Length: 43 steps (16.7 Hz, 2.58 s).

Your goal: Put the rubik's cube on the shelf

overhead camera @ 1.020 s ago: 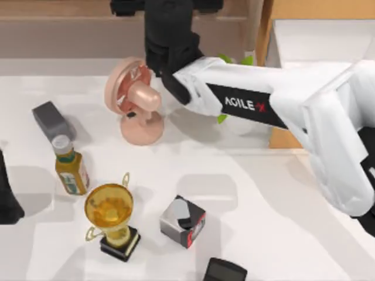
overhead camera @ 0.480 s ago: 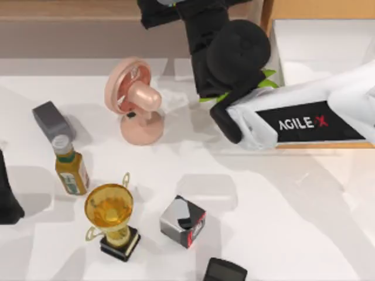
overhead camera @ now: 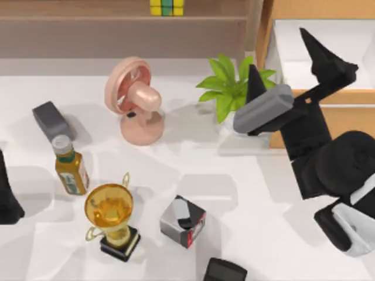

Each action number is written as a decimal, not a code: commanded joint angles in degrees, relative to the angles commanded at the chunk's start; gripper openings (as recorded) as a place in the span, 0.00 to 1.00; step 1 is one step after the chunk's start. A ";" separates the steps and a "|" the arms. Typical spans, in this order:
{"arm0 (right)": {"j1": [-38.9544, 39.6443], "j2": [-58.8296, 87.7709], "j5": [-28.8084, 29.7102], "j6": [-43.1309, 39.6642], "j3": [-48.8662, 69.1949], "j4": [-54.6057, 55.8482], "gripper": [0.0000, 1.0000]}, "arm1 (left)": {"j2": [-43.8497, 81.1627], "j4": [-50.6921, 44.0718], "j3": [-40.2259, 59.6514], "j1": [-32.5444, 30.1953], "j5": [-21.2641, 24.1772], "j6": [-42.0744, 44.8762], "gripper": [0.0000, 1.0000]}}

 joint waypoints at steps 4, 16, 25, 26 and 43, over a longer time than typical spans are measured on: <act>-5.40 -1.91 -1.15 -14.23 -14.71 1.24 1.00 | 0.00 0.00 0.00 0.00 0.00 0.00 1.00; -15.24 3.53 0.59 -25.29 -20.17 -3.11 1.00 | 0.00 0.00 0.00 0.00 0.00 0.00 1.00; -17.35 3.24 -1.35 -25.39 -15.57 -6.70 1.00 | 0.00 0.00 0.00 0.00 0.00 0.00 1.00; -17.50 3.24 -1.49 -25.40 -15.28 -6.98 1.00 | 0.00 0.00 0.00 0.00 0.00 0.00 1.00; -17.55 3.25 -1.55 -25.40 -15.17 -7.09 0.02 | 0.00 0.00 0.00 0.00 0.00 0.00 1.00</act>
